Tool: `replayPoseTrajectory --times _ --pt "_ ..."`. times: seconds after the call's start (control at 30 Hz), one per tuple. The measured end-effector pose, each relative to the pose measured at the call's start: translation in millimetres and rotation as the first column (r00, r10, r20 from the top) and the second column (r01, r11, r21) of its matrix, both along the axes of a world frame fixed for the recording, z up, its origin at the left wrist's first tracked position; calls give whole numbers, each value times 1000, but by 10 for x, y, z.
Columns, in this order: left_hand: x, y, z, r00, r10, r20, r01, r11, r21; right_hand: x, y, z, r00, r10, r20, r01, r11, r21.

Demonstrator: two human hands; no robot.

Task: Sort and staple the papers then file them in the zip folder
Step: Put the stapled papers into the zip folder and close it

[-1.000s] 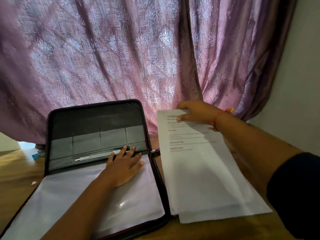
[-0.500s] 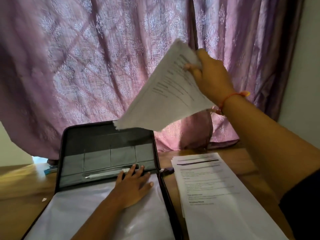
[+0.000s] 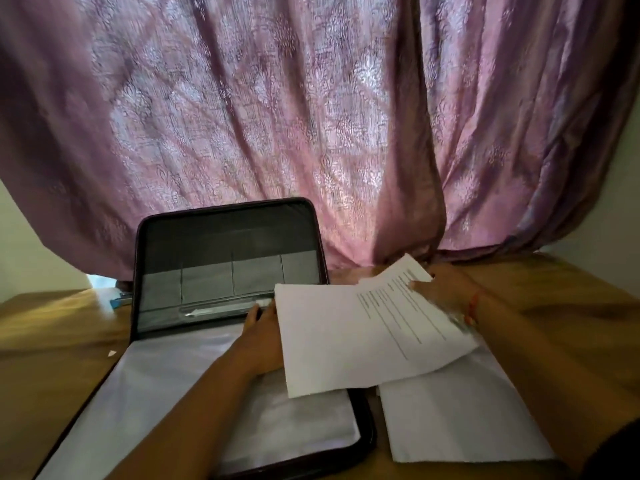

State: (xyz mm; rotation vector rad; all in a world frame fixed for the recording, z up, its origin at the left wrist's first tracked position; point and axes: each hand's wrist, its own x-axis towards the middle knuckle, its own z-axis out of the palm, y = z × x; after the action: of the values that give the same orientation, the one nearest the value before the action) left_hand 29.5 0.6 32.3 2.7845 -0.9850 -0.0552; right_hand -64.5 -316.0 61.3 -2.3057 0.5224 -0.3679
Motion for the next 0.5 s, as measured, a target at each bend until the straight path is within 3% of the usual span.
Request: replayPoseTrajectory --times 0.17,0.23,0.3,0.4,0.5 --pt "-7 19 -7 999 -26 26 23 994 105 92 -34 -140 976 -124 -182 58 942 -330" --pt "-33 11 7 999 -25 36 21 993 119 109 76 -105 979 -156 -128 78 876 -476" --pt "-15 0 -17 999 -22 44 16 992 128 152 232 -71 997 -67 -24 43 830 -556" --pt "-61 -15 28 999 -31 42 25 990 136 236 495 0 972 234 16 -203 875 -440" --pt "-65 -21 33 998 -30 51 24 993 120 409 625 22 898 427 -108 -439 850 -291"
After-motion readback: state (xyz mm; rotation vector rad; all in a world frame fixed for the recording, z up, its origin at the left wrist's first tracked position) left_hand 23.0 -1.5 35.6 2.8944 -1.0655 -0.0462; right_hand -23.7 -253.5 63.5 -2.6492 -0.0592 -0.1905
